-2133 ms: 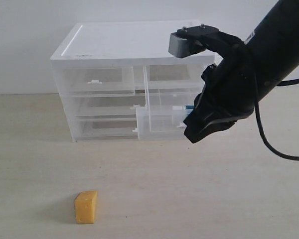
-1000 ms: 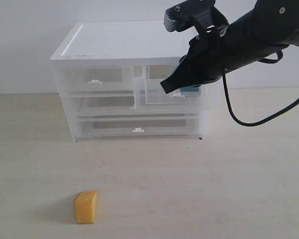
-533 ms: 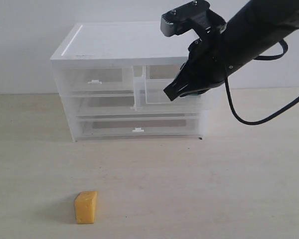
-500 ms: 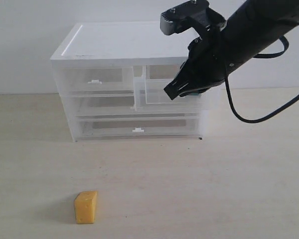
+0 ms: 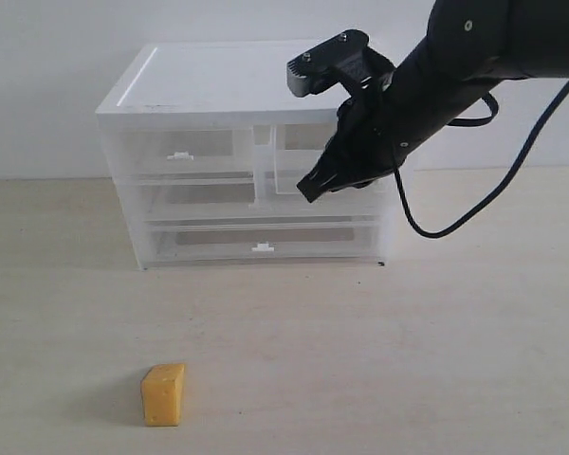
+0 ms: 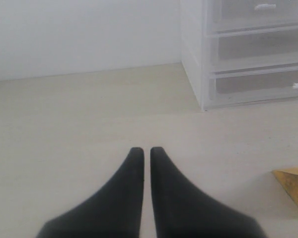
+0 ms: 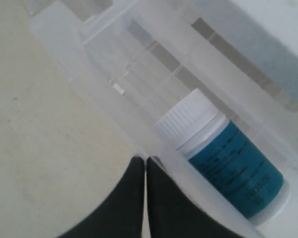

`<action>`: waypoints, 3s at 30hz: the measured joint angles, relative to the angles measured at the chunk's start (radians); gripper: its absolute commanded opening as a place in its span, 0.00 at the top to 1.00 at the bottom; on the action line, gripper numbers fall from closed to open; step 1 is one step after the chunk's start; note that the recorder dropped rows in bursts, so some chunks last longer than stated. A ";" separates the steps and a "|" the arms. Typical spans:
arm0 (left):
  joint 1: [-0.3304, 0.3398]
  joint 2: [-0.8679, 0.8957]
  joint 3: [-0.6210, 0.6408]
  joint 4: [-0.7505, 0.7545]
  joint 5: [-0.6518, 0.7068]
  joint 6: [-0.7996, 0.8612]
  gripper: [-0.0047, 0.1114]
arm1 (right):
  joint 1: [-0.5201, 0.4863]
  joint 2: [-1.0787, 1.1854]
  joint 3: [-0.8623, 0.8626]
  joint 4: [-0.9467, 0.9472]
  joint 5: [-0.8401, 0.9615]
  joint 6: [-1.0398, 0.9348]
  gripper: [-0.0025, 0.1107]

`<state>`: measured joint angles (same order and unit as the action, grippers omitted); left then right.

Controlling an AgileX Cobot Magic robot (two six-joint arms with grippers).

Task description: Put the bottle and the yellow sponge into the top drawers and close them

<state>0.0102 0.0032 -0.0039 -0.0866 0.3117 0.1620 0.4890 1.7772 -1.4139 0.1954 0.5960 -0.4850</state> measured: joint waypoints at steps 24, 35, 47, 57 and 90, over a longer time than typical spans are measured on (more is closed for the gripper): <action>0.000 0.000 0.000 0.000 0.000 0.000 0.92 | -0.020 0.032 0.000 -0.032 -0.294 0.006 0.98; 0.000 0.000 0.000 0.000 0.000 0.000 0.92 | -0.034 0.032 0.000 -0.065 -0.082 -0.003 0.98; 0.000 0.000 0.000 0.000 0.000 0.000 0.92 | -0.261 -0.163 0.032 -0.339 0.312 0.442 0.98; 0.000 0.000 0.000 0.000 0.000 0.000 0.92 | -0.382 -0.588 0.377 -0.424 0.041 0.602 0.98; 0.000 0.000 0.000 0.000 0.000 0.000 0.92 | -0.384 -1.332 0.737 -0.402 -0.045 0.584 0.98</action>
<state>0.0102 0.0032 -0.0039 -0.0866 0.3117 0.1620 0.1054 0.4449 -0.6770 -0.2068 0.5507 0.0992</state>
